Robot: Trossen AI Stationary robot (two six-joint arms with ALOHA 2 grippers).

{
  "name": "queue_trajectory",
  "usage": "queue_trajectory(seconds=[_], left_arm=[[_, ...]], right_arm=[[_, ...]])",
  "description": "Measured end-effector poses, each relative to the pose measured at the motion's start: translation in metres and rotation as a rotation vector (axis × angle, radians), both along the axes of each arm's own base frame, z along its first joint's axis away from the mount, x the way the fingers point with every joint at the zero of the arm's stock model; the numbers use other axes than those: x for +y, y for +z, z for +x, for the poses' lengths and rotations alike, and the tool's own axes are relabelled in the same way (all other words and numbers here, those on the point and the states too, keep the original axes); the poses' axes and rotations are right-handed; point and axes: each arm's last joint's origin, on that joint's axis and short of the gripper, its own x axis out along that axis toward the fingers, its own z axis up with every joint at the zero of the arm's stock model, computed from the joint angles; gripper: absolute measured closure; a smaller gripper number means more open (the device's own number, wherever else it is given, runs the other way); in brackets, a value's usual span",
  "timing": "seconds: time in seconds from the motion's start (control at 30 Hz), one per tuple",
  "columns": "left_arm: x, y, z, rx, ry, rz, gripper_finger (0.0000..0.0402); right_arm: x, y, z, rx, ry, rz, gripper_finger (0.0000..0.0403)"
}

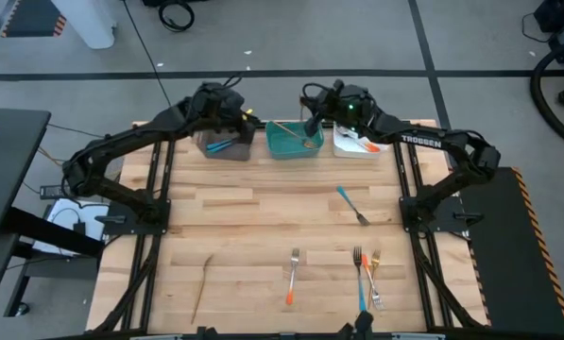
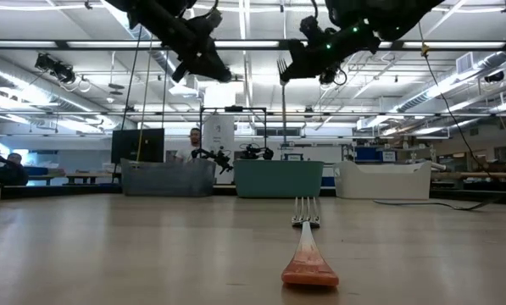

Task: Sort silverware by color (type)
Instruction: Put the gold fork into the green bin, then put the blue fork into the black bin

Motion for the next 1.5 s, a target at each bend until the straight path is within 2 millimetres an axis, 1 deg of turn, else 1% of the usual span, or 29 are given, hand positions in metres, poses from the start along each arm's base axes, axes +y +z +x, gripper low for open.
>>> queue_trajectory(seconds=[0.07,0.2,0.4,0.5,0.73,0.9,1.1,1.23,1.33,1.4,1.5], left_arm=[[-0.001,-0.002,-0.002,0.034,-0.009,-0.003,0.0325],[-0.006,-0.005,-0.002,0.076,-0.03,-0.018,0.0324],[-0.011,-0.007,0.0,0.092,-0.055,-0.021,0.0324],[-0.012,-0.007,0.0,0.092,-0.056,-0.023,0.0324],[-0.013,-0.009,-0.001,0.11,-0.044,-0.058,0.0324],[-0.014,-0.012,-0.003,0.138,-0.043,-0.077,0.0324],[-0.015,-0.013,-0.003,0.153,-0.043,-0.086,0.0324],[-0.015,-0.013,-0.004,0.155,-0.043,-0.086,0.0324],[-0.015,-0.014,-0.004,0.164,-0.044,-0.09,0.0324],[-0.016,-0.015,-0.005,0.178,-0.044,-0.098,0.0324],[-0.017,-0.019,-0.008,0.222,-0.044,-0.126,0.0324]], right_arm=[[-0.007,-0.006,-0.002,0.06,0.012,-0.014,0.0394],[-0.016,-0.031,0.0,0.225,0.032,0.009,0.0394],[-0.016,-0.059,0.015,0.412,0.107,-0.071,0.0376],[-0.016,-0.07,0.02,0.455,0.092,-0.068,0.0373],[-0.014,-0.08,0.028,0.47,0.097,-0.062,0.0365],[-0.014,-0.079,0.028,0.472,0.079,-0.066,0.0345],[-0.014,-0.074,0.026,0.455,0.045,-0.088,0.0316],[-0.012,-0.068,0.027,0.45,0.0,-0.111,0.0306],[-0.009,-0.055,0.029,0.448,-0.087,-0.148,0.0305],[-0.004,-0.039,0.031,0.428,-0.155,-0.183,0.0305],[0.011,-0.013,0.028,0.441,-0.23,-0.211,0.0305]])
